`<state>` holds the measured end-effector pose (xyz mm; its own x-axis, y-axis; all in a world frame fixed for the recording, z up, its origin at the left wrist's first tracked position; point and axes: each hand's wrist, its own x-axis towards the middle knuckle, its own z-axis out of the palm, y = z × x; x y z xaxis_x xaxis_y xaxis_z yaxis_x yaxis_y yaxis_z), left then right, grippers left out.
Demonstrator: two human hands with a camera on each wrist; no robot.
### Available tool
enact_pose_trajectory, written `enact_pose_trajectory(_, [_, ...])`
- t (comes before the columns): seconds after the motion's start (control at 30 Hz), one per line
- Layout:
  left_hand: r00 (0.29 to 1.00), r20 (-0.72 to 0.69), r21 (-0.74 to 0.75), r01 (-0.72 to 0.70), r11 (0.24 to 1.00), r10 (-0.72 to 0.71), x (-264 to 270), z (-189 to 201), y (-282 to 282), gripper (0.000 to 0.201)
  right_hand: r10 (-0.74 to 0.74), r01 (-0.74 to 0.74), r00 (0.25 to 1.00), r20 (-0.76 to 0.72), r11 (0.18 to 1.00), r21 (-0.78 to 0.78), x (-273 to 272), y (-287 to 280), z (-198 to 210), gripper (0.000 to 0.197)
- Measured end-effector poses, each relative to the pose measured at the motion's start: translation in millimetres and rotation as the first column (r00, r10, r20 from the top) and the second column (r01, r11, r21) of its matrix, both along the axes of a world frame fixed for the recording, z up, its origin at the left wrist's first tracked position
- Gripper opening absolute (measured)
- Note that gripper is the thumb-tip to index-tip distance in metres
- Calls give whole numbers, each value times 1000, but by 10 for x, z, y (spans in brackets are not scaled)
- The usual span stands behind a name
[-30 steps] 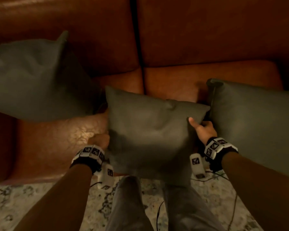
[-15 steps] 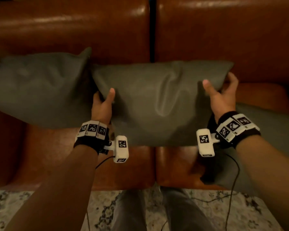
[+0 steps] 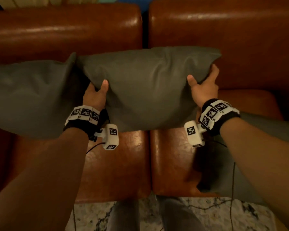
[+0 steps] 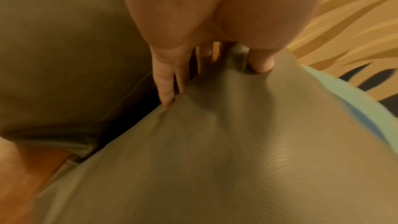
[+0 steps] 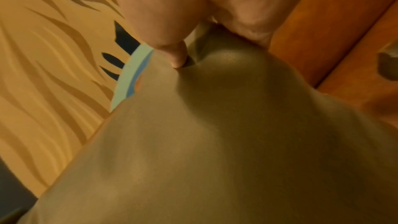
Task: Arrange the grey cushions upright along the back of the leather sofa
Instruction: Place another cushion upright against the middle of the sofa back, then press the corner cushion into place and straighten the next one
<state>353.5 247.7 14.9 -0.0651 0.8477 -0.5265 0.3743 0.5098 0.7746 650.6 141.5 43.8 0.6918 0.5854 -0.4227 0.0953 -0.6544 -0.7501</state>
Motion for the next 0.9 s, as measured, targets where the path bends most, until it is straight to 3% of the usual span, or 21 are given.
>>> enact_pose_trajectory(0.1, [999,-17,-17,29,999,-29,-40,-63,66,91,11,-11,1000,-12,1000,-24,19,26,24,77])
enact_pose_trajectory(0.2, [998,62,43,22,999,-25,-15,12,-46,70,33,-34,999,-15,999,-10,88,-38,98,77])
enact_pose_trajectory(0.33, [947,273,33,-187,982,171,-110,-124,-388,56,7,-7,1000,-22,999,-41,159,-552,76,69])
enact_pose_trajectory(0.4, [940,194,-41,-278,960,281,-105,-207,-685,29,-3,0,1000,-30,995,-98,215,-981,-16,60])
enact_pose_trajectory(0.43, [971,62,-87,-224,971,230,-70,-270,-856,13,-7,1,999,-49,991,-136,251,-1230,-75,56])
enact_pose_trajectory(0.5, [991,-106,-237,55,970,-82,160,-378,-1244,14,-21,7,998,-60,974,-227,364,-1731,-184,51])
enact_pose_trajectory(0.53, [964,-96,-292,211,933,-248,355,-413,-1424,19,-31,20,999,-36,963,-268,443,-1967,-221,49])
enact_pose_trajectory(0.6, [857,-50,-265,484,834,-513,868,-409,-1695,16,-74,82,997,37,940,-332,649,-2386,-262,45])
enact_pose_trajectory(0.67, [650,-165,-179,720,671,-742,1500,-326,-1793,11,-197,215,977,86,916,-338,879,-2757,-301,40])
enact_pose_trajectory(0.73, [477,-288,-94,848,521,-830,2169,-214,-1810,20,-364,380,925,109,874,-304,1087,-3118,-357,41])
enact_pose_trajectory(0.83, [303,-352,-98,929,357,-886,3050,-268,-1772,42,-623,624,772,125,707,-331,1284,-3673,-549,56])
enact_pose_trajectory(0.9, [157,-374,-168,958,233,-914,3546,-384,-1773,63,-814,765,579,46,523,-375,1356,-3988,-741,70])
